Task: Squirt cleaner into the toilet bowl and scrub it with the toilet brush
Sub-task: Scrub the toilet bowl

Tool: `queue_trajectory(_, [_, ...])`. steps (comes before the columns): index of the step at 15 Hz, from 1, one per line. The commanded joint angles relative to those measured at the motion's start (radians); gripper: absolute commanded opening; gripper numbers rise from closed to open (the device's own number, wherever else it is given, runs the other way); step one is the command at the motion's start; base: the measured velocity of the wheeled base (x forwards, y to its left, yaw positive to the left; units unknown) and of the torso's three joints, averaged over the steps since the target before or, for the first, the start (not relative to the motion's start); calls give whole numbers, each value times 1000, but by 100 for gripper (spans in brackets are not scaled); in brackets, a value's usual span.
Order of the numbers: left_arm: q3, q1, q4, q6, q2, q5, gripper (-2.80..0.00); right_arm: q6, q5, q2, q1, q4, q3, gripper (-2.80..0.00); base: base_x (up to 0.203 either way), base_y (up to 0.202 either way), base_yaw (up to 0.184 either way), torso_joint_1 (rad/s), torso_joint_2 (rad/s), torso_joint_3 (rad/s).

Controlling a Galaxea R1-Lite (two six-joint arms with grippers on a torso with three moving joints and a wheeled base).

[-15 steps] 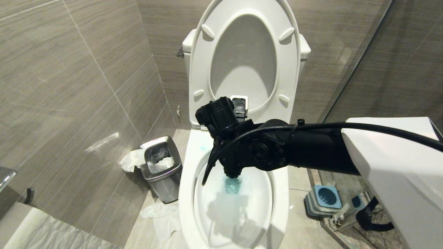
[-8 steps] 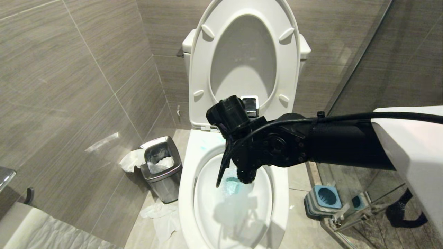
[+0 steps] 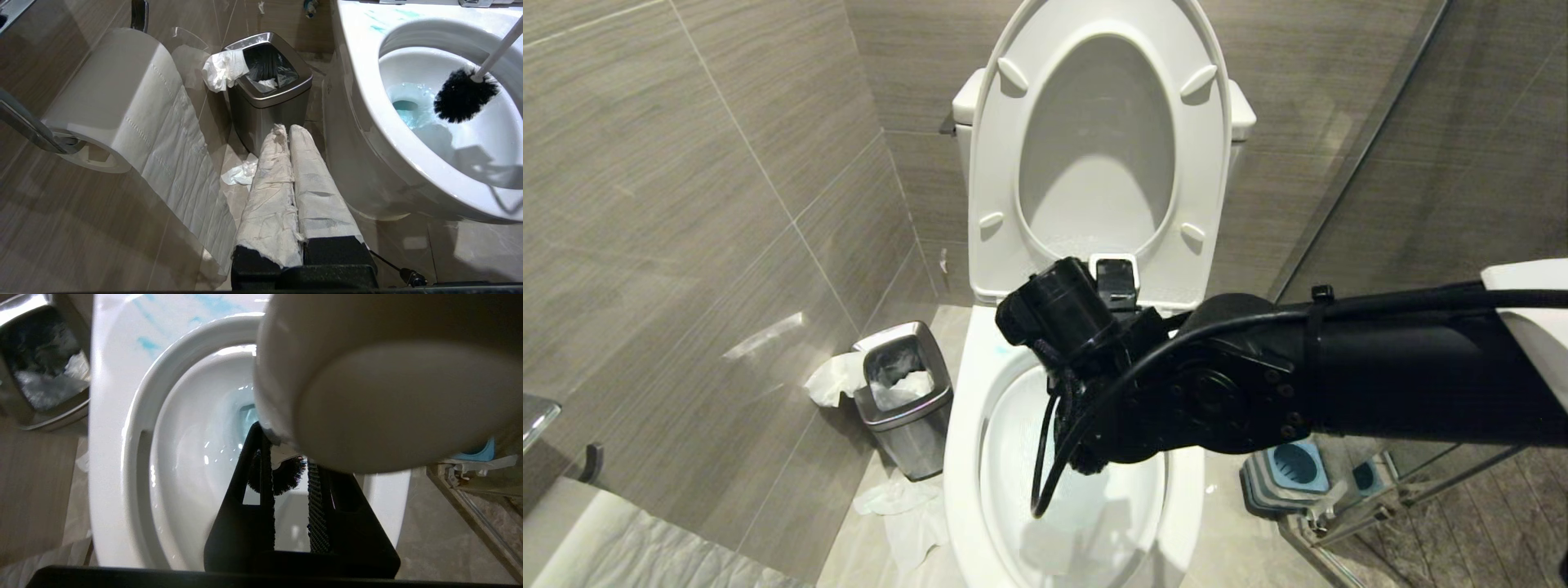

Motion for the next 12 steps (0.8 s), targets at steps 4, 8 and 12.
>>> queue_trajectory(4, [2,1,0,0,1,0,-280,9,5,51,85,1,-70,-280,0,0,0,0,0,0])
queue_trajectory(8, [2,-1,0,0,1,0,-280,-36,4,177,77,2,-262,-280,0,0,0,0,0,0])
queue_trajectory(12, [2,-1,0,0,1,0,-280,-104,-2,225,20,-13,-313,-280,0,0,0,0,0,0])
